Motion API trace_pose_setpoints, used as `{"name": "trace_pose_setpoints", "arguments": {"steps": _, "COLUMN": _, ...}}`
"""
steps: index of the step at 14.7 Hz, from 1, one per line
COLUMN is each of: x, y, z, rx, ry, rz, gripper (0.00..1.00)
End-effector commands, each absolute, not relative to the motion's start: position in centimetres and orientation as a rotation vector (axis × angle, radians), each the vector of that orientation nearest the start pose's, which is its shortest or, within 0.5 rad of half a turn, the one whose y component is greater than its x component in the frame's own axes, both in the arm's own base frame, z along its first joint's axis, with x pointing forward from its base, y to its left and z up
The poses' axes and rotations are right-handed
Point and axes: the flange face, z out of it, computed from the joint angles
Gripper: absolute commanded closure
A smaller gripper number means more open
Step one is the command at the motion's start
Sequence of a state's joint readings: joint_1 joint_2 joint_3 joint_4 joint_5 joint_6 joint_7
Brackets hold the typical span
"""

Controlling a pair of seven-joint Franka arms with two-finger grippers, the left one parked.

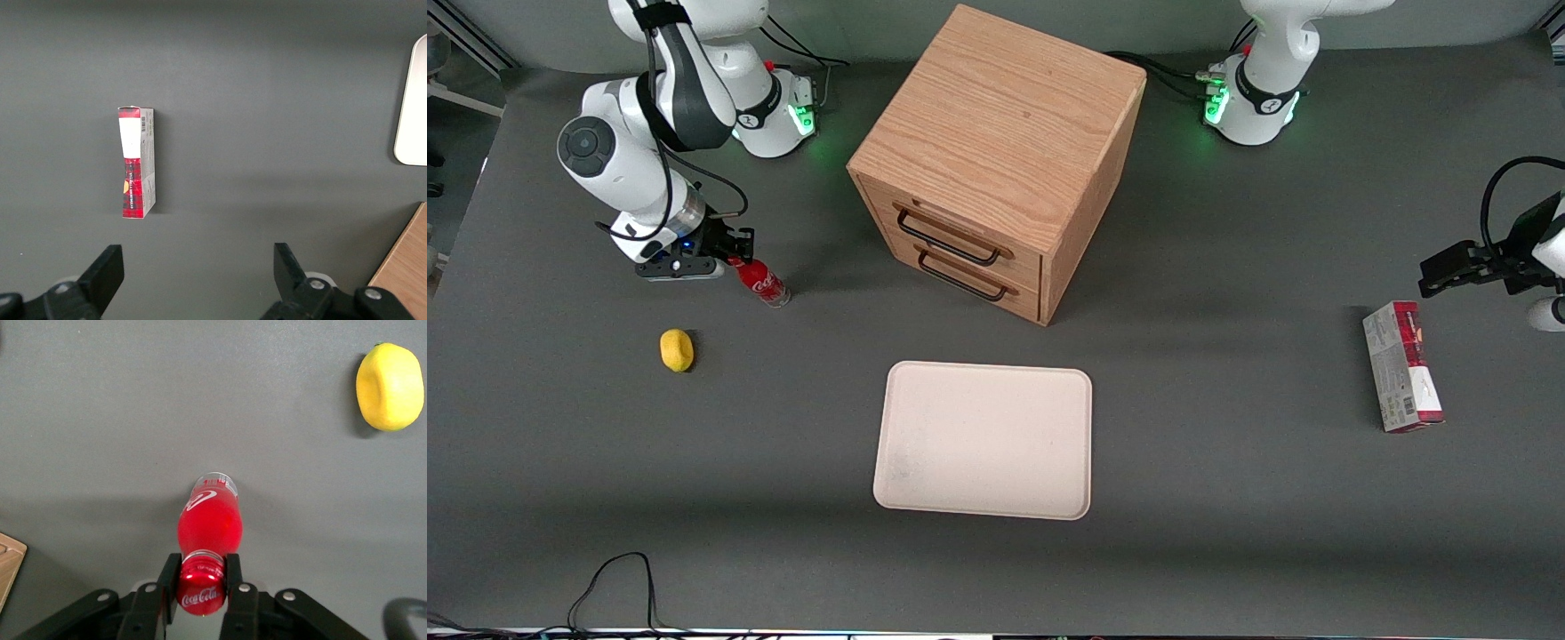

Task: Place coke bottle on tray
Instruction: 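Lower the right gripper and close it around the bottle's cap end, then lift the bottle with the right gripper and carry it toward the tray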

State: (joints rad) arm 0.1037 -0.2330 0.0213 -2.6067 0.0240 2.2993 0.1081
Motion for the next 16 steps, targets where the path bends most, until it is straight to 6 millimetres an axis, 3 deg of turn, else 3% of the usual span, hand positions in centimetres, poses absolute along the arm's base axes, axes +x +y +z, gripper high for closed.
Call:
{"name": "trace_pose_setpoints", "arguments": {"steps": 1, "x": 40.9, "y": 5.1, "z": 32.7, "rx": -3.144, "ry": -0.006, "rz": 0.104, "gripper": 1.0}}
{"name": "trace_pose_setpoints", "arguments": {"steps": 5, "x": 41.5, "y": 4.9, "z": 34.6, "rx": -3.142, "ry": 0.011, "rz": 0.142, "gripper": 1.0}}
{"name": "trace_pose_setpoints", "arguments": {"steps": 7, "x": 42.5, "y": 4.9, "z": 36.8, "rx": -3.142, "ry": 0.029, "rz": 0.164, "gripper": 1.0}}
{"name": "trace_pose_setpoints", "arguments": {"steps": 11, "x": 45.4, "y": 4.9, "z": 43.2, "rx": -3.134, "ry": 0.055, "rz": 0.213, "gripper": 1.0}}
{"name": "trace_pose_setpoints", "arguments": {"steps": 16, "x": 50.5, "y": 4.0, "z": 53.7, "rx": -3.124, "ry": 0.09, "rz": 0.309, "gripper": 1.0}}
